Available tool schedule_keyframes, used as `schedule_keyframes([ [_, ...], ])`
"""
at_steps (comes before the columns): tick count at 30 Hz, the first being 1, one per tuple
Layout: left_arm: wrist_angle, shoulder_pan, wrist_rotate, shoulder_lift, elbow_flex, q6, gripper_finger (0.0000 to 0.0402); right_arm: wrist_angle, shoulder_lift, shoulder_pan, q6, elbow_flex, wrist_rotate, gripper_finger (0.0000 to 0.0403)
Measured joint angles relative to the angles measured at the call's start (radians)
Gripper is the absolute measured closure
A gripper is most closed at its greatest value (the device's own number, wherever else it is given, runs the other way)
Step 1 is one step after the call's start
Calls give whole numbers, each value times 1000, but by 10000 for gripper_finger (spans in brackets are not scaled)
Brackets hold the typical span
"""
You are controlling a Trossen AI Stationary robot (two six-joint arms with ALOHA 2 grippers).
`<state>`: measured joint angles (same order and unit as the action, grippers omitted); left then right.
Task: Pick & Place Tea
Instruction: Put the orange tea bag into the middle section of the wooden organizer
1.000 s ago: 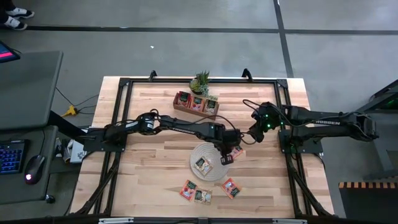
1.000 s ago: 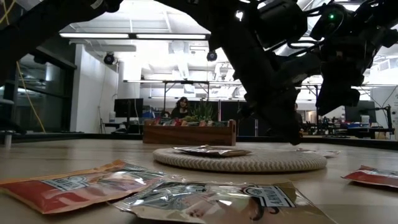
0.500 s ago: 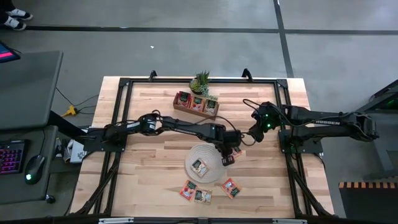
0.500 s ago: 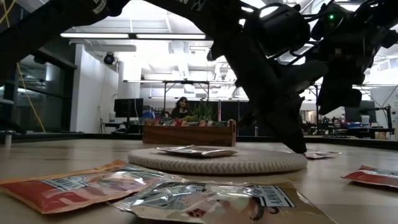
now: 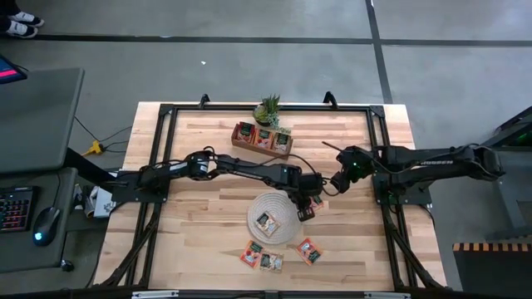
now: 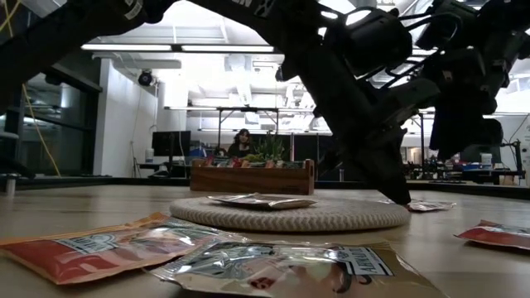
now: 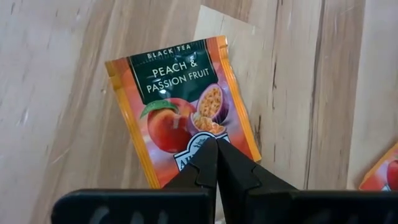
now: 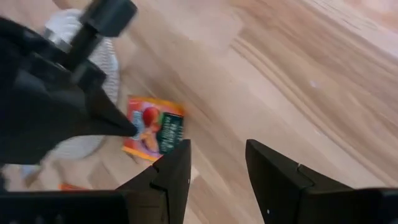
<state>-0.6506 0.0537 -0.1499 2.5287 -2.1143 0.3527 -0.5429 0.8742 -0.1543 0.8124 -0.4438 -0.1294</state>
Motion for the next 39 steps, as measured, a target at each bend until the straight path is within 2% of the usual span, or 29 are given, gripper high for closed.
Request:
schedule_keyframes([
  [4, 2, -11, -16, 0, 0, 9, 401, -28, 26, 25, 29, 3, 73, 253],
  [6, 4, -13, -20, 1, 1, 13, 401, 26, 28, 32, 55, 29, 71, 253],
  [12, 5, -15, -25, 1, 1, 15, 401, 306, 28, 109, 235, 203, -60, 253],
  [18, 26, -16, -25, 1, 2, 16, 401, 636, 28, 197, 402, 365, -7, 253],
  [20, 34, -17, -25, 1, 2, 16, 401, 696, 28, 210, 434, 396, 17, 253],
  [32, 93, -18, -43, 3, 3, 27, 401, 720, 38, 223, 397, 418, 51, 253],
  [39, 139, -21, -54, 4, 4, 49, 402, 733, 144, 223, 346, 394, 7, 253],
])
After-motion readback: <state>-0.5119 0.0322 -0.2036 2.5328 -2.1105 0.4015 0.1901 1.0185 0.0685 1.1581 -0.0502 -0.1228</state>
